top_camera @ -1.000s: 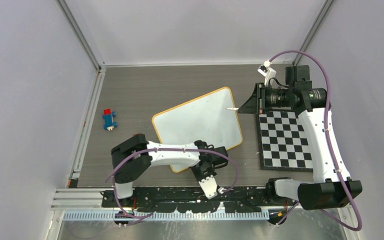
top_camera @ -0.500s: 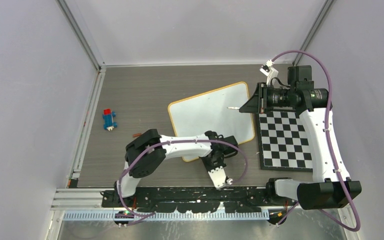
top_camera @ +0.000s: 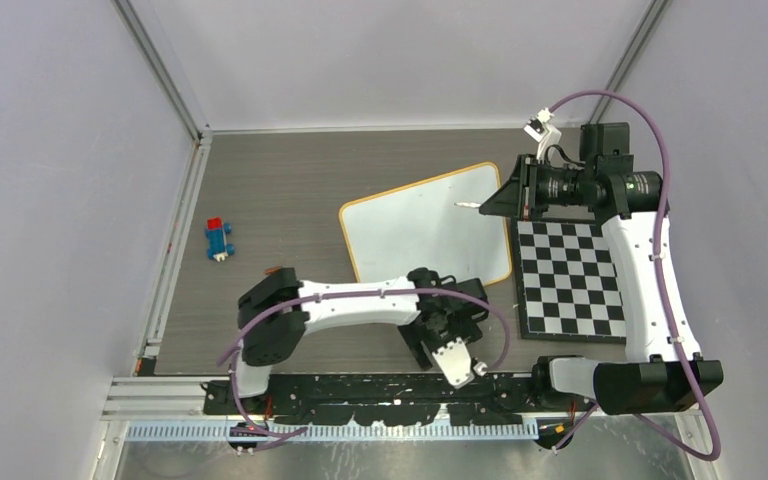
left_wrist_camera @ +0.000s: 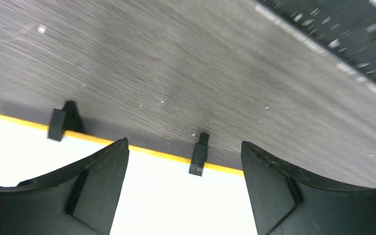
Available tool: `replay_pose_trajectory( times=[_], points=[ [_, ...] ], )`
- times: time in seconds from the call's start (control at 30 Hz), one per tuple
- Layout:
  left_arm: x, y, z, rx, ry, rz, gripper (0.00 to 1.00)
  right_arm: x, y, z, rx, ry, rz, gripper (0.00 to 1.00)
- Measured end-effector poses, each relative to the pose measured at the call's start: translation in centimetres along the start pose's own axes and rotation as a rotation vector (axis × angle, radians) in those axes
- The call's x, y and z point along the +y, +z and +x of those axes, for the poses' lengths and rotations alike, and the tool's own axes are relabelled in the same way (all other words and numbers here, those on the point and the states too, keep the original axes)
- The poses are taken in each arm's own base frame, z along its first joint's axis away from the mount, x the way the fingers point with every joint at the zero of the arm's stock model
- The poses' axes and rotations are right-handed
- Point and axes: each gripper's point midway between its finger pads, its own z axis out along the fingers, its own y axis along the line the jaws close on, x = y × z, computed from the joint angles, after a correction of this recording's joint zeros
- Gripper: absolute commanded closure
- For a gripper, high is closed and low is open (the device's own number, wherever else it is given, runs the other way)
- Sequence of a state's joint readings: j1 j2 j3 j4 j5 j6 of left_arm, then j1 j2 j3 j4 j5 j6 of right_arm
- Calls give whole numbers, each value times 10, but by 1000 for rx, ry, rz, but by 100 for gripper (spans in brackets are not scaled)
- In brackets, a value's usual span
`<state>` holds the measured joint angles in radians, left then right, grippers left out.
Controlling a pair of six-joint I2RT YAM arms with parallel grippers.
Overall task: Write a sentence on the whiteboard
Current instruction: Adjust the whiteboard stand at the center of the board.
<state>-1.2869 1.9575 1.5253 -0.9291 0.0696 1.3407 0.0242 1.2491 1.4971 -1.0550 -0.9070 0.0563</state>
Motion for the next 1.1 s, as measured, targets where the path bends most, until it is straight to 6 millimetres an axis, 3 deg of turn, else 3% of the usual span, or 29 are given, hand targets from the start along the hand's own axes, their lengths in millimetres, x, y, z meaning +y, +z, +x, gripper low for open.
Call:
replay_pose_trajectory(
  times=[0.23, 0.3, 0.47, 0.53, 0.7, 0.77, 0.97, 1.1],
  points=[
    [-17, -65, -50, -119, -167, -74, 6, 3, -2, -16, -40, -17, 12, 100],
    [-23, -83, -52, -143, -264, -87, 1, 2, -2, -16, -40, -10, 18, 100],
    [-43, -135, -44, -235, -565, -134, 0, -3, 1, -18, -36, 10, 34, 100],
    [-44, -161, -26, -317, -736, -162, 0, -5, 4, -18, -28, 13, 39, 100],
    [-36, -230, 93, -412, -1253, -411, 0, -3, 21, -17, 22, -5, 48, 100],
    [-44, -247, 122, -436, -1397, -472, 0, 2, 34, -13, 62, -39, 52, 100],
    [-85, -287, 165, -623, -1725, -613, 0, 17, 63, 5, 166, -153, 58, 100],
    [-114, -293, 189, -673, -1902, -684, 0, 25, 77, 19, 219, -214, 62, 100]
  ],
)
